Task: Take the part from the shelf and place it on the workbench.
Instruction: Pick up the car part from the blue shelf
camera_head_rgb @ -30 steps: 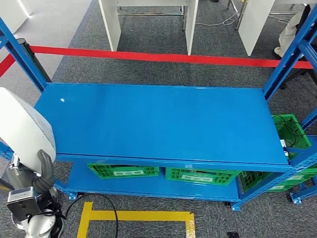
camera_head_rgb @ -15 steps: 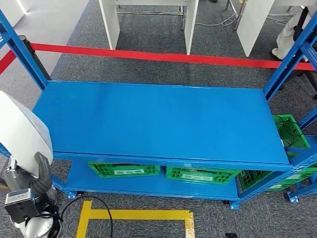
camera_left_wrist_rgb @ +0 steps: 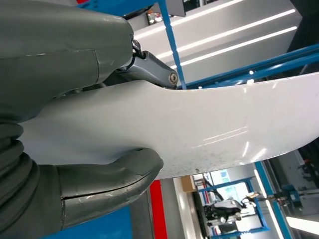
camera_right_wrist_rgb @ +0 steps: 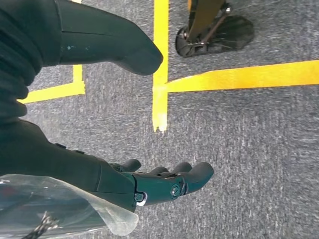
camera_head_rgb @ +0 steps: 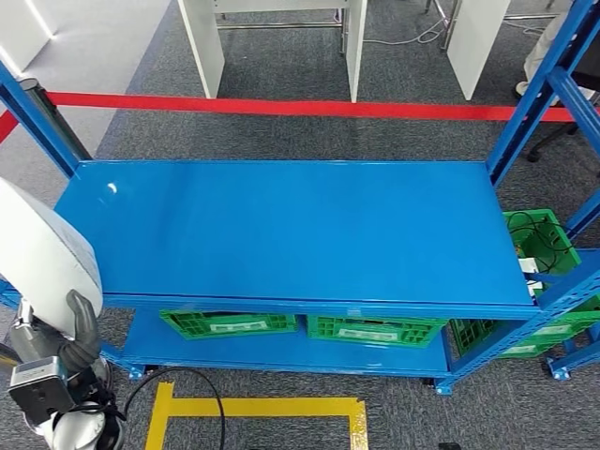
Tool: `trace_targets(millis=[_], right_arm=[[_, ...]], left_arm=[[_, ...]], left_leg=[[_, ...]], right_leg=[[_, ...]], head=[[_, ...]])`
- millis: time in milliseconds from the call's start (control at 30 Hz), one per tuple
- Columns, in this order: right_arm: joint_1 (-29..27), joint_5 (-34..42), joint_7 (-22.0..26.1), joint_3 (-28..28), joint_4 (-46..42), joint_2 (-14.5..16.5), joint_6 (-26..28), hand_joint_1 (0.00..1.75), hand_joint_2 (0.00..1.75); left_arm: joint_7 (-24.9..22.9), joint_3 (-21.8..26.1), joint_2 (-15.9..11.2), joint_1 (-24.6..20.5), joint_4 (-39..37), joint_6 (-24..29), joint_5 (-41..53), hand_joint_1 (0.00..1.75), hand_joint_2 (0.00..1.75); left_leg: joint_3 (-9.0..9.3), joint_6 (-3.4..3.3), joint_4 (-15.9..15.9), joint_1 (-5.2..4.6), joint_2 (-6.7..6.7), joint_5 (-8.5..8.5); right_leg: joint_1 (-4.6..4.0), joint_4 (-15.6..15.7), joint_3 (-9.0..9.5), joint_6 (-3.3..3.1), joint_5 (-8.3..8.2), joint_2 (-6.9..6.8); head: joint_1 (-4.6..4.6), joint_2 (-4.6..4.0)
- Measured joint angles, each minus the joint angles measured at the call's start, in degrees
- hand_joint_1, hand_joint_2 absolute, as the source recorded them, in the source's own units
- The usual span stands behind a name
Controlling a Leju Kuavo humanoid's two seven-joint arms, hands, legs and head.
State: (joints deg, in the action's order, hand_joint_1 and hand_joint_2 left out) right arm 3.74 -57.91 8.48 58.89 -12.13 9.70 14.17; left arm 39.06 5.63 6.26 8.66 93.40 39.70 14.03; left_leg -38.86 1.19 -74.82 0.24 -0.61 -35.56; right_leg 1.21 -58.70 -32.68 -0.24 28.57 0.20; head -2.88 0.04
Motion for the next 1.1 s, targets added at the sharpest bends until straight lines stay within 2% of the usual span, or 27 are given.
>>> trace_targets(millis=[33, 100, 133, 167, 200, 300, 333, 367, 433, 467, 500, 533, 567, 633, 667, 700, 767, 833, 900, 967, 1000, 1033, 1067, 1100], right_arm=[[0.0, -0.2, -0.1, 0.0, 0.0, 0.0, 0.1, 0.00, 1.75], [0.0, -0.4, -0.3, 0.0, 0.0, 0.0, 0.3, 0.00, 1.75], [0.0, -0.4, -0.3, 0.0, 0.0, 0.0, 0.3, 0.00, 1.75], [0.1, -0.4, -0.3, 0.0, 0.0, 0.0, 0.3, 0.00, 1.75], [0.1, -0.5, -0.3, 0.0, 0.0, 0.0, 0.4, 0.00, 1.75], [0.1, -0.5, -0.3, 0.0, 0.0, 0.0, 0.4, 0.00, 1.75], [0.1, -0.5, -0.3, 0.0, 0.0, -0.1, 0.4, 0.00, 1.75], [0.1, -0.5, -0.3, 0.0, 0.0, -0.1, 0.4, 0.00, 1.75], [0.1, -0.5, -0.3, 0.0, 0.0, -0.1, 0.4, 0.00, 1.75], [0.0, -0.5, -0.3, 0.0, 0.0, -0.1, 0.4, 0.00, 1.75], [0.0, -0.5, -0.3, 0.0, 0.0, -0.1, 0.4, 0.00, 1.75], [0.0, -0.5, -0.4, 0.0, 0.0, -0.1, 0.5, 0.00, 1.75], [0.0, -0.5, -0.5, 0.0, 0.0, -0.1, 0.6, 0.00, 1.75], [0.1, -0.6, -0.6, 0.0, 0.0, -0.1, 0.9, 0.00, 1.75], [0.1, -0.7, -0.6, 0.0, 0.0, -0.1, 1.0, 0.00, 1.75], [0.1, -0.8, -0.7, 0.0, 0.0, -0.1, 1.1, 0.00, 1.75], [0.0, -0.9, -0.8, 0.0, 0.0, -0.1, 1.2, 0.00, 1.75], [0.0, -1.0, -0.9, 0.0, 0.0, -0.1, 1.2, 0.00, 1.75], [0.1, -1.2, -1.0, 0.0, 0.0, -0.1, 1.3, 0.00, 1.75], [0.1, -1.4, -1.2, 0.0, 0.0, -0.1, 1.3, 0.00, 1.75], [0.1, -1.5, -1.3, 0.0, 0.0, -0.1, 1.3, 0.00, 1.75], [0.1, -1.6, -1.3, 0.0, 0.0, -0.1, 1.3, 0.00, 1.75], [0.1, -1.7, -1.4, 0.0, 0.0, -0.1, 1.3, 0.00, 1.75], [0.0, -1.8, -1.5, 0.0, 0.0, 0.0, 1.2, 0.00, 1.75]], left_arm=[[0.0, 0.1, 0.0, 0.0, -0.1, 0.0, -0.1, 1.75, 1.75], [0.0, 0.3, 0.1, 0.0, -0.1, 0.1, -0.1, 1.75, 1.75], [0.0, 0.4, 0.1, -0.1, -0.2, 0.1, -0.1, 1.75, 1.75], [0.0, 0.4, 0.2, -0.1, -0.2, 0.1, -0.2, 1.75, 1.75], [0.0, 0.4, 0.3, -0.1, -0.2, 0.1, -0.2, 1.75, 1.75], [0.0, 0.5, 0.4, -0.1, -0.2, 0.2, -0.2, 1.75, 1.75], [0.0, 0.6, 0.5, -0.1, -0.2, 0.2, -0.2, 1.75, 1.75], [0.0, 0.6, 0.6, -0.2, -0.2, 0.2, -0.2, 1.75, 1.75], [0.0, 0.7, 0.8, -0.2, -0.3, 0.2, -0.2, 1.75, 1.75], [0.0, 0.7, 0.9, -0.1, -0.3, 0.2, -0.2, 1.75, 1.75], [0.0, 0.8, 0.9, -0.1, -0.3, 0.2, -0.2, 1.75, 1.75], [0.0, 0.8, 1.0, -0.1, -0.4, 0.2, -0.3, 1.75, 1.75], [0.0, 0.9, 1.0, -0.1, -0.4, 0.1, -0.4, 1.75, 1.75], [0.0, 1.0, 1.1, -0.1, -0.4, -0.1, -0.7, 1.75, 1.75], [0.0, 1.0, 1.2, -0.1, -0.4, -0.1, -0.8, 1.75, 1.75], [0.0, 1.1, 1.2, -0.2, -0.4, -0.1, -0.9, 1.75, 1.75], [0.0, 1.1, 1.3, -0.2, -0.4, -0.1, -1.0, 1.75, 1.75], [0.0, 1.3, 1.3, -0.2, -0.4, -0.1, -1.0, 1.75, 1.75], [0.0, 1.4, 1.3, -0.3, -0.5, -0.1, -1.0, 1.75, 1.75], [0.0, 1.4, 1.4, -0.3, -0.6, -0.1, -1.0, 1.75, 1.75], [0.0, 1.4, 1.4, -0.2, -0.7, -0.1, -0.9, 1.75, 1.75], [0.0, 1.4, 1.4, -0.2, -0.8, 0.0, -0.9, 1.75, 1.75], [0.0, 1.4, 1.4, -0.2, -0.8, 0.0, -0.7, 1.75, 1.75], [0.0, 1.4, 1.4, -0.3, -0.9, 0.1, -0.5, 1.75, 1.75]], left_leg=[[0.45, -0.01, 1.2, 0.11, 0.02, 1.46], [3.83, -0.23, 8.8, 0.22, 0.09, 5.78], [5.49, -0.40, 12.5, 0.16, 0.11, 7.19], [6.53, -0.59, 14.9, 0.07, 0.12, 7.87], [6.86, -0.79, 15.9, -0.04, 0.11, 7.79], [6.79, -1.77, 16.7, -0.05, 0.12, 8.11], [6.88, -2.19, 17.0, 0.03, 0.17, 8.31], [6.95, -2.53, 17.2, 0.12, 0.23, 8.48], [6.85, -2.89, 17.3, -0.01, 0.31, 8.55], [6.81, -2.95, 17.2, -0.12, 0.33, 8.57], [6.81, -2.98, 17.2, -0.21, 0.33, 8.58], [6.83, -2.98, 17.2, -0.27, 0.32, 8.58], [6.87, -2.96, 17.1, -0.30, 0.30, 8.57], [6.77, -2.77, 16.7, -0.45, 0.26, 8.42], [6.59, -2.57, 16.5, -0.55, 0.25, 8.39], [6.39, -2.32, 16.3, -0.63, 0.24, 8.42], [6.17, -1.77, 16.3, -0.65, 0.20, 8.65], [5.81, -1.17, 15.3, -0.55, 0.17, 7.60], [4.02, -0.50, 10.6, -0.28, 0.18, 4.11], [1.46, 0.05, 3.3, 0.10, 0.20, 0.34], [0.93, 0.23, 1.2, 0.26, 0.20, -0.38], [1.37, 0.34, 1.2, 0.39, 0.21, 0.01], [2.90, 0.36, 3.6, 0.50, 0.21, 1.39], [5.25, 0.32, 7.5, 0.58, 0.22, 3.24]], right_leg=[[0.01, 0.0, 0.10, 0.01, 0.02, 0.01], [0.02, 0.0, 0.39, 0.16, 0.14, 0.05], [-0.06, 0.0, 0.45, 0.36, 0.20, 0.09], [-0.15, 0.0, 0.40, 0.66, 0.19, 0.10], [-0.21, 0.1, 0.30, 0.98, 0.13, 0.09], [-0.24, -0.1, 0.03, 2.03, 0.29, -0.01], [-0.26, -1.2, -0.51, 2.27, 1.11, -0.03], [-0.29, -3.6, -1.64, 2.43, 2.55, -0.06], [-0.31, -11.1, -5.16, 2.59, 6.20, -0.06], [-0.32, -14.5, -6.78, 2.64, 7.40, -0.07], [-0.33, -16.1, -7.57, 2.63, 7.54, -0.07], [-0.33, -15.4, -7.25, 2.55, 6.50, -0.08], [-0.34, -12.4, -5.84, 2.41, 4.55, -0.08], [-0.40, -4.1, -1.81, 2.01, 1.00, -0.08], [-0.45, -1.4, -0.45, 1.81, 0.19, -0.06], [-0.53, -0.1, 0.22, 1.67, 0.01, -0.02], [-0.58, 0.1, 0.24, 1.29, -0.08, 0.03], [-0.34, 0.4, 0.17, 0.61, -0.54, -0.10], [-0.10, 0.6, -0.08, 0.02, -0.96, -0.28], [-0.09, 0.6, -0.55, -0.14, -1.27, -0.38], [-0.09, 0.6, -0.78, -0.13, -1.45, -0.43], [-0.07, 0.6, -1.00, -0.04, -1.66, -0.45], [-0.05, 0.6, -1.18, 0.08, -1.86, -0.44], [0.00, 0.5, -1.32, 0.26, -2.07, -0.43]], head=[[-0.01, 0.00], [0.01, 0.00], [0.01, 0.00], [0.05, 0.00], [0.09, 0.00], [0.15, 0.00], [0.22, 0.00], [0.27, 0.00], [0.37, 0.00], [0.35, 0.00], [0.36, 0.00], [0.36, 0.00], [0.37, 0.00], [0.37, 0.00], [0.33, 0.00], [0.31, 0.00], [0.26, 0.00], [0.17, 0.00], [-0.03, 0.00], [-0.14, 0.00], [-0.13, 0.00], [-0.14, 0.00], [-0.15, 0.00], [-0.15, 0.00]])
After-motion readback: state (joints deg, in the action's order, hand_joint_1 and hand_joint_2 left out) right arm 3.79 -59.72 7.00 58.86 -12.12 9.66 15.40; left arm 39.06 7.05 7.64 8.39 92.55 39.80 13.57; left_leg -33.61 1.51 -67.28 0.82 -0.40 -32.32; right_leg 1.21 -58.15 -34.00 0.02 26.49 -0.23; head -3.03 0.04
